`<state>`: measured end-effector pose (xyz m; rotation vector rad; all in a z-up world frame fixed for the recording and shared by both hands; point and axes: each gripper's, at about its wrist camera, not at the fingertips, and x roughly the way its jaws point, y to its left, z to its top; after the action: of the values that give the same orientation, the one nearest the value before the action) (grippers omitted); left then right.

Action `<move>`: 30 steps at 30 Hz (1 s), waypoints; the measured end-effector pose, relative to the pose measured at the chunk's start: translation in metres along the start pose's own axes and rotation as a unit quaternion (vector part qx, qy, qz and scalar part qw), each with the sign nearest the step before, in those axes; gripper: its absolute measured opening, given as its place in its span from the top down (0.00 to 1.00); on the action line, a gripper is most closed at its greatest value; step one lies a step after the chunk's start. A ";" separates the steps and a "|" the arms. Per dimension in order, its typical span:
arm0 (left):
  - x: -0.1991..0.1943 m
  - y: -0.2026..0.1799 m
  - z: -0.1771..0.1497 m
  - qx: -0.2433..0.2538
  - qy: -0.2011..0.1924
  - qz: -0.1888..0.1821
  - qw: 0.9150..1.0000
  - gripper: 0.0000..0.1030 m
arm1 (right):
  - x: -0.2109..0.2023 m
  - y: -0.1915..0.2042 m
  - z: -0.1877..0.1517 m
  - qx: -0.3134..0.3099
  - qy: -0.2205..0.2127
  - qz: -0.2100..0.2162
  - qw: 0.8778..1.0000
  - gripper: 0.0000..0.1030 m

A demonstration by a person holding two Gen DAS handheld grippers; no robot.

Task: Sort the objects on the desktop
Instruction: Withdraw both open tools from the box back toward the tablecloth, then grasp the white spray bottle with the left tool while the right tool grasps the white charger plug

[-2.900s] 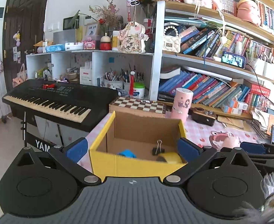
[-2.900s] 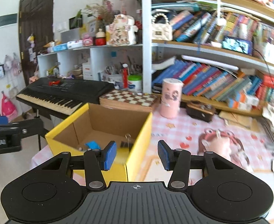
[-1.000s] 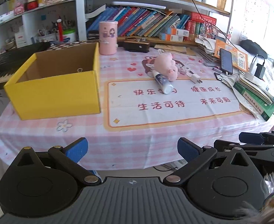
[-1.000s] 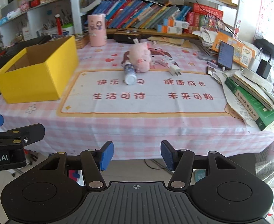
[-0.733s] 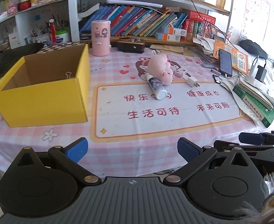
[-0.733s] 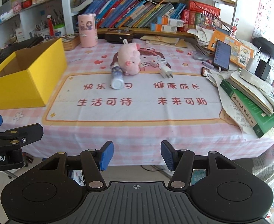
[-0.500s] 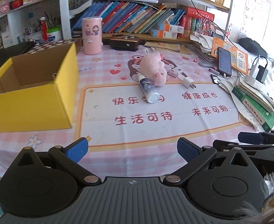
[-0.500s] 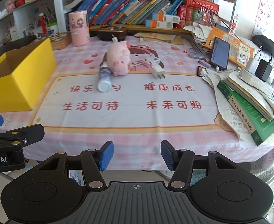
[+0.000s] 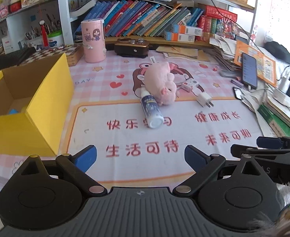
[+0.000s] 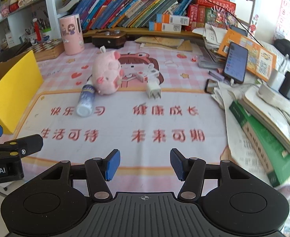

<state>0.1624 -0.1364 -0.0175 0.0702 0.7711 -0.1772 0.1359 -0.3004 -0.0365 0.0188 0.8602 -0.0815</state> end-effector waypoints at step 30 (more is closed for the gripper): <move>0.158 -0.031 0.064 -0.019 0.047 0.039 0.998 0.54 | 0.154 -0.035 0.089 -0.072 -0.014 0.055 0.996 0.45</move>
<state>0.3115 -0.1962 -0.0816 0.0729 0.8635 -0.0864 0.3008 -0.3498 -0.0944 -0.0708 0.8334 0.0834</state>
